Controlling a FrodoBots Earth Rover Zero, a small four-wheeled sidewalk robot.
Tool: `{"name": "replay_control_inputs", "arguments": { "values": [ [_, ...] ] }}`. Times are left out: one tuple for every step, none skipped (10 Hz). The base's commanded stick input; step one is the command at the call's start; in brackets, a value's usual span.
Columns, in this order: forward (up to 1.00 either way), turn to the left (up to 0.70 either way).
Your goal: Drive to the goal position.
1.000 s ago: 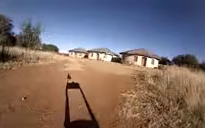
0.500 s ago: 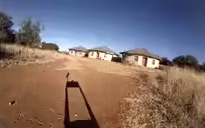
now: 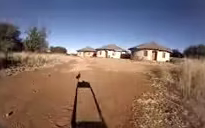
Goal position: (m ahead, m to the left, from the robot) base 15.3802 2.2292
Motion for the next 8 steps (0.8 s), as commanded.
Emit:
{"name": "replay_control_inputs", "arguments": {
  "values": [
    [0.5,0.0],
    [0.5,0.0],
    [0.5,0.0],
    [0.5,0.0],
    [0.5,0.0],
    [0.5,0.0],
    [0.5,0.0],
    [0.5,0.0]
  ]
}}
